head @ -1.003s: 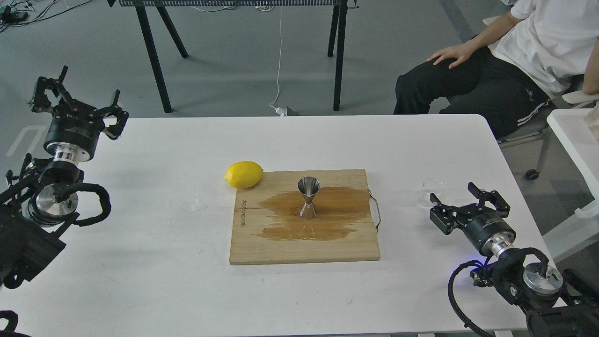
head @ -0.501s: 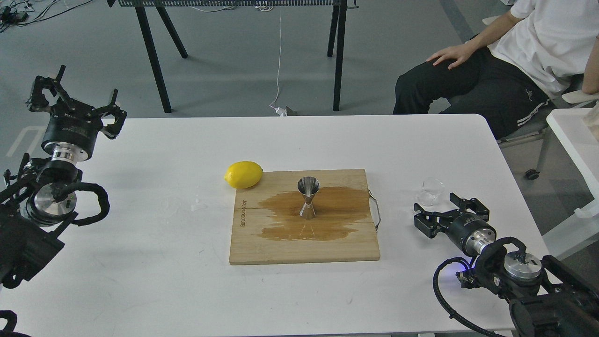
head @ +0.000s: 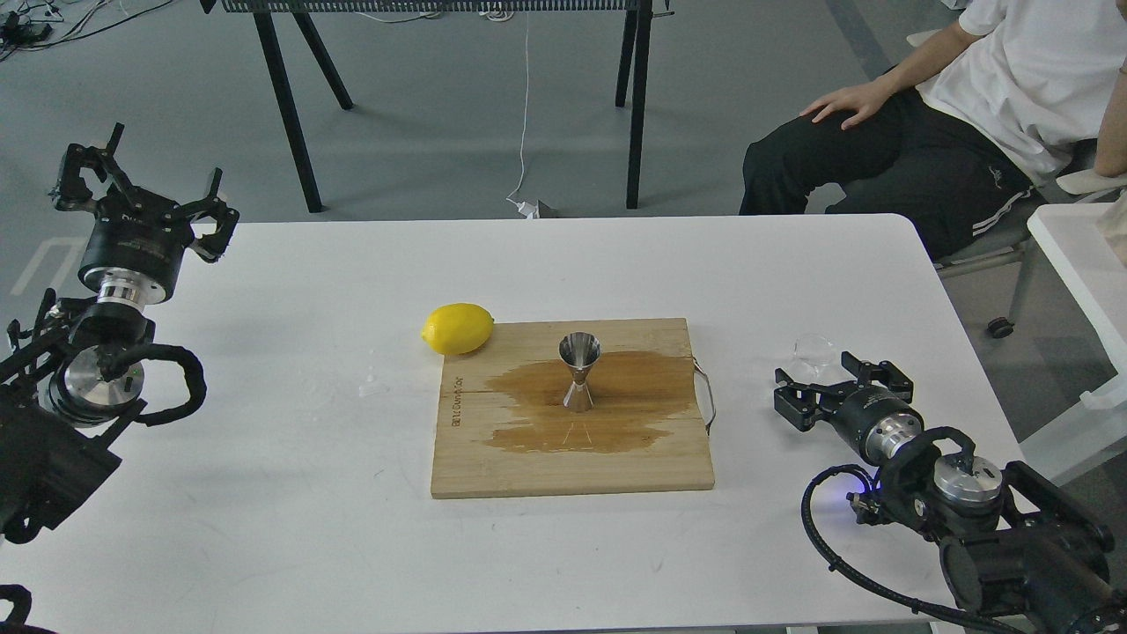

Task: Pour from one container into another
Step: 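Reach the right gripper toward the clear glass cup, then grasp the clear glass cup with the right gripper and lift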

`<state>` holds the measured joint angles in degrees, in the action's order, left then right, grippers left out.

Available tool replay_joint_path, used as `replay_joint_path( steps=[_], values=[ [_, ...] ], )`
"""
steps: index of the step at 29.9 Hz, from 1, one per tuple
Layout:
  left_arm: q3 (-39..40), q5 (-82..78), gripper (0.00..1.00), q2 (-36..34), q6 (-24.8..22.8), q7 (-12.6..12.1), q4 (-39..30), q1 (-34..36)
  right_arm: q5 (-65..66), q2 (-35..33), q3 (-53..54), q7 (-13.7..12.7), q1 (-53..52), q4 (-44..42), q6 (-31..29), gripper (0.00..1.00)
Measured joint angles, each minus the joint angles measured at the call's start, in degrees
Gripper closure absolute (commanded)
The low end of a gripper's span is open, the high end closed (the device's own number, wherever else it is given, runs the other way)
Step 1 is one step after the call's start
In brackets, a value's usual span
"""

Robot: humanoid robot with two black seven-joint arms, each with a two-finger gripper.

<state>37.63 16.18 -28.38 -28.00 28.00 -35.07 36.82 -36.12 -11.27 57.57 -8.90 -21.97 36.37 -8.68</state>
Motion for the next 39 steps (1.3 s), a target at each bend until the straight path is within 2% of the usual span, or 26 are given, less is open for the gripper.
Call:
replay_joint_path(
  steps=[3, 7, 13, 15, 17, 20, 29, 34, 39],
  values=[
    [0.04, 0.00, 0.00, -0.06, 0.00, 0.00, 0.00, -0.07, 0.00, 0.51, -0.04, -0.16, -0.80, -1.30, -0.21, 0.13],
    [0.25, -0.01, 0.00, -0.09, 0.00, 0.00, 0.00, -0.16, 0.00, 0.62, -0.04, -0.66, -1.12, -1.68, -0.34, 0.26],
    [0.34, 0.00, 0.00, -0.10, 0.00, 0.00, 0.00, -0.23, 0.00, 0.64, -0.08, -1.00, -1.31, -1.86, -0.35, 0.33],
    [0.34, 0.00, 0.00, -0.10, 0.00, 0.00, 0.00, -0.23, 0.00, 0.64, -0.09, -1.02, -1.31, -1.88, -0.45, 0.46],
    [0.37, -0.01, 0.00, -0.10, 0.00, 0.00, 0.00, -0.21, 0.00, 0.64, -0.09, -1.03, -1.31, -1.88, -0.52, 0.51],
    [0.42, -0.01, 0.00, -0.17, 0.00, 0.00, 0.00, -0.17, 0.00, 0.73, -0.10, -1.04, -1.32, -1.87, -0.35, 0.64],
    [0.94, 0.00, 0.00, -0.20, 0.00, 0.00, 0.00, -0.17, 0.15, 0.52, -0.18, -2.98, -0.64, 1.96, -0.39, 0.66],
    [1.45, -0.01, 0.00, -0.59, 0.00, 0.00, -0.03, -0.32, 0.11, -3.64, 0.06, -3.00, 1.01, 13.04, 1.24, 0.66],
    [1.57, 0.02, 0.00, -1.35, 0.00, 0.00, -0.12, -0.41, 1.76, -7.53, -0.05, -2.64, 0.57, 23.97, 7.00, 0.66]
  ],
)
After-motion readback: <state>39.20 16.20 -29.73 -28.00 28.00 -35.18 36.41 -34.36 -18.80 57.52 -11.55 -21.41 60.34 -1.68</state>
